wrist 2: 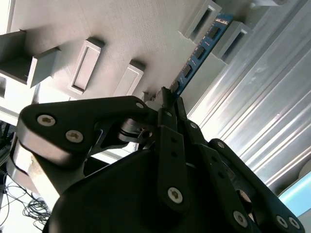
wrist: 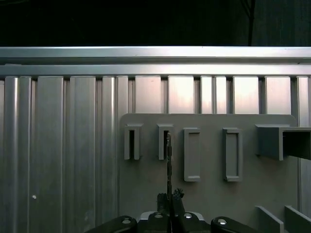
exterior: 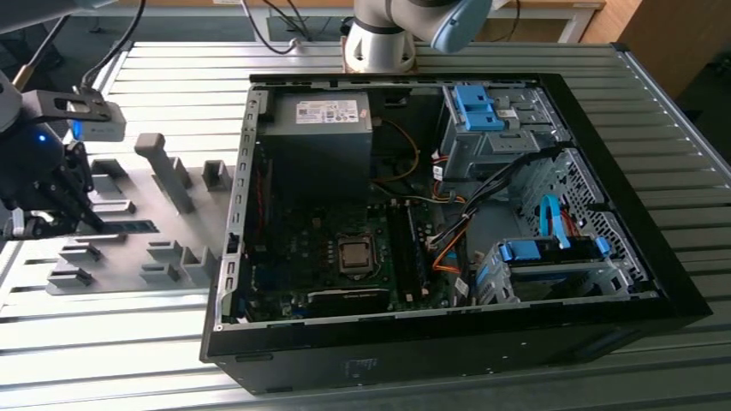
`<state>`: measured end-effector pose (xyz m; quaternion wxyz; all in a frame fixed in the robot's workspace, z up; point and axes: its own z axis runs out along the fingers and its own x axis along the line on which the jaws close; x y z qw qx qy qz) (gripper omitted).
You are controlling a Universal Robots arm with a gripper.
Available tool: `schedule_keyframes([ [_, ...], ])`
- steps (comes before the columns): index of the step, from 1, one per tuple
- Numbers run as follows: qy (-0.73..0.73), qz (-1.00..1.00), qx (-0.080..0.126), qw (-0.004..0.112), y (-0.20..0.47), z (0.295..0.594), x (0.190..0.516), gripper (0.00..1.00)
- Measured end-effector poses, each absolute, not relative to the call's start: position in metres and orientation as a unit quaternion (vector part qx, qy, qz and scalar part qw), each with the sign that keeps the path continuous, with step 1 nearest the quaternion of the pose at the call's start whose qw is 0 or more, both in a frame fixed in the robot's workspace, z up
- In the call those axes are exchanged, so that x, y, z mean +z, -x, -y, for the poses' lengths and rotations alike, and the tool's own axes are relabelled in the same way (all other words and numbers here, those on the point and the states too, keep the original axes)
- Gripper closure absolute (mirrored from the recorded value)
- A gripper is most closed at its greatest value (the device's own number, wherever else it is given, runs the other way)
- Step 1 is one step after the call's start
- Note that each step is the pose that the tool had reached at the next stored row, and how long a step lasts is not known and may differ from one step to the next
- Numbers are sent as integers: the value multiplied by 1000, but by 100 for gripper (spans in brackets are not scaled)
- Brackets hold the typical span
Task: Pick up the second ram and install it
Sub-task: 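Pick up the second ram and move it above second insertion slot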
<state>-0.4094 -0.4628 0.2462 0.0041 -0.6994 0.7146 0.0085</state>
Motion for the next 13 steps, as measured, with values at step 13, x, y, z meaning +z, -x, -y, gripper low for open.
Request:
schedule_keyframes([
  [13,699,-715,8,4,409,462,282,86],
])
